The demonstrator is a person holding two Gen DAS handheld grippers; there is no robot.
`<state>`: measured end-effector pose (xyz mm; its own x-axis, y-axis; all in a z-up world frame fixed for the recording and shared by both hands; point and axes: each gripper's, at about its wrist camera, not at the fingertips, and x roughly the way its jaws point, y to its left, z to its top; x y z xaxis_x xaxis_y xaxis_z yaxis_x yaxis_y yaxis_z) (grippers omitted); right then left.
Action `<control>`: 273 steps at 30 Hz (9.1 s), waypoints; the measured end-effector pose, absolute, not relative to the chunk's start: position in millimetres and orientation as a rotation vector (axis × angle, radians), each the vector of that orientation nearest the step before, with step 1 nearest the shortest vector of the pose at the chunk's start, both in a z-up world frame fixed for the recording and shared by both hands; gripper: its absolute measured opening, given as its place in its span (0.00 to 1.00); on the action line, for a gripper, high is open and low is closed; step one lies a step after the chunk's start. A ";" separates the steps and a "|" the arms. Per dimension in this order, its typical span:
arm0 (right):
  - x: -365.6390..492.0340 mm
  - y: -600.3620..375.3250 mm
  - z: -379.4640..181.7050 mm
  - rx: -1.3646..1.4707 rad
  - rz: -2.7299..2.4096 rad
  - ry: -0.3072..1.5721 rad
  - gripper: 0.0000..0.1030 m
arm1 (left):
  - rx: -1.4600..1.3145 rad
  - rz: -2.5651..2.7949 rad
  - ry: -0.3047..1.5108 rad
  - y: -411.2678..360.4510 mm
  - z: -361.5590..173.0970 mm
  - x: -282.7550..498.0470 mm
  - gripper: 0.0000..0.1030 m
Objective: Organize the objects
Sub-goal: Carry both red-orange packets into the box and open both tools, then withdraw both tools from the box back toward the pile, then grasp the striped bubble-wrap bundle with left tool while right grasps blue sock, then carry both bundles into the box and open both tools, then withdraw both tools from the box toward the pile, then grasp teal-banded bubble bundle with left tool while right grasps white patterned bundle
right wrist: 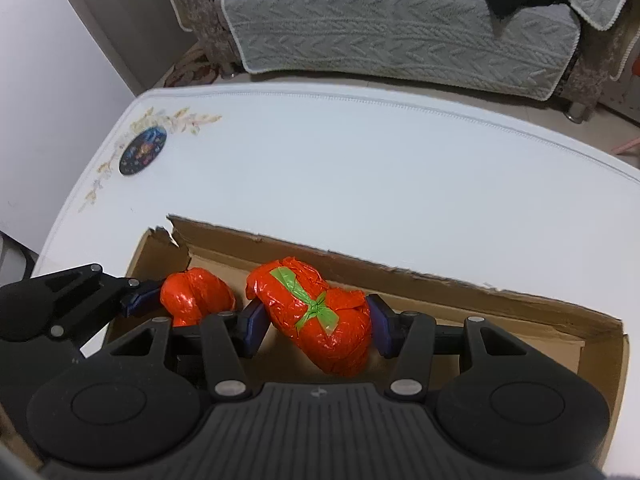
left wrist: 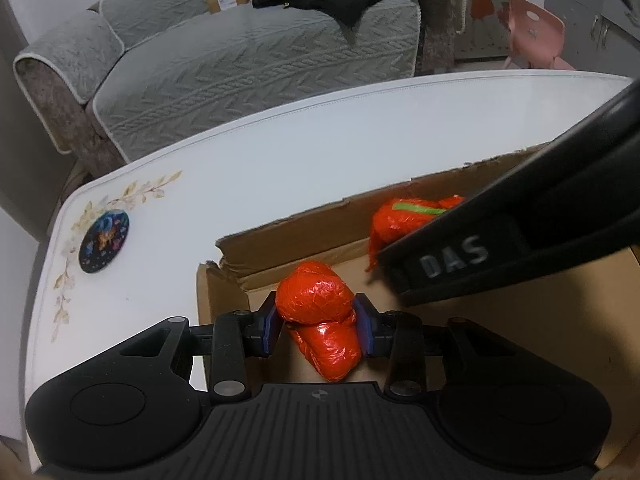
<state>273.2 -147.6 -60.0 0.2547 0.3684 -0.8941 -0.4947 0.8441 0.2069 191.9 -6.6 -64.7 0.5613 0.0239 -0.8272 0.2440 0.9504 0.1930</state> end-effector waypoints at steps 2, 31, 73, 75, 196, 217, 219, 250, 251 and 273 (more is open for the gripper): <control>273.1 -146.1 -62.3 -0.134 0.576 1.185 0.47 | 0.289 -0.129 0.971 -5.3 -65.8 192.4 0.45; 241.7 -163.9 -22.4 -0.202 0.567 1.134 0.64 | 0.130 -0.122 1.041 16.2 -24.6 163.6 0.82; 8.6 -333.9 -62.5 -0.168 0.602 0.938 0.88 | 0.009 -0.022 0.883 37.3 -63.0 -127.6 0.95; 11.1 -331.9 -66.7 -0.168 0.599 0.940 0.91 | 0.004 -0.023 0.889 38.3 -70.2 -125.8 0.95; 162.4 -192.6 -14.8 -0.611 0.954 0.886 0.92 | 0.070 -0.118 1.085 23.7 19.5 97.9 0.94; 6.0 -269.2 -32.1 -0.550 1.028 0.853 0.93 | -0.004 -0.078 1.059 73.6 -13.8 -75.7 0.99; -3.0 -269.6 -42.0 -0.512 1.041 0.852 0.92 | -0.017 -0.068 1.051 75.2 -21.9 -82.7 0.99; -22.3 -274.1 -91.8 -0.405 1.023 0.919 0.35 | 0.049 0.043 1.002 75.1 -60.0 -63.0 0.99; -21.5 -273.0 -92.2 -0.405 1.027 0.922 0.35 | 0.049 0.046 1.005 75.2 -61.5 -60.8 0.99; -22.2 -294.9 -74.1 -0.383 1.028 0.926 0.26 | -0.013 0.032 1.003 101.1 -52.1 -73.6 0.54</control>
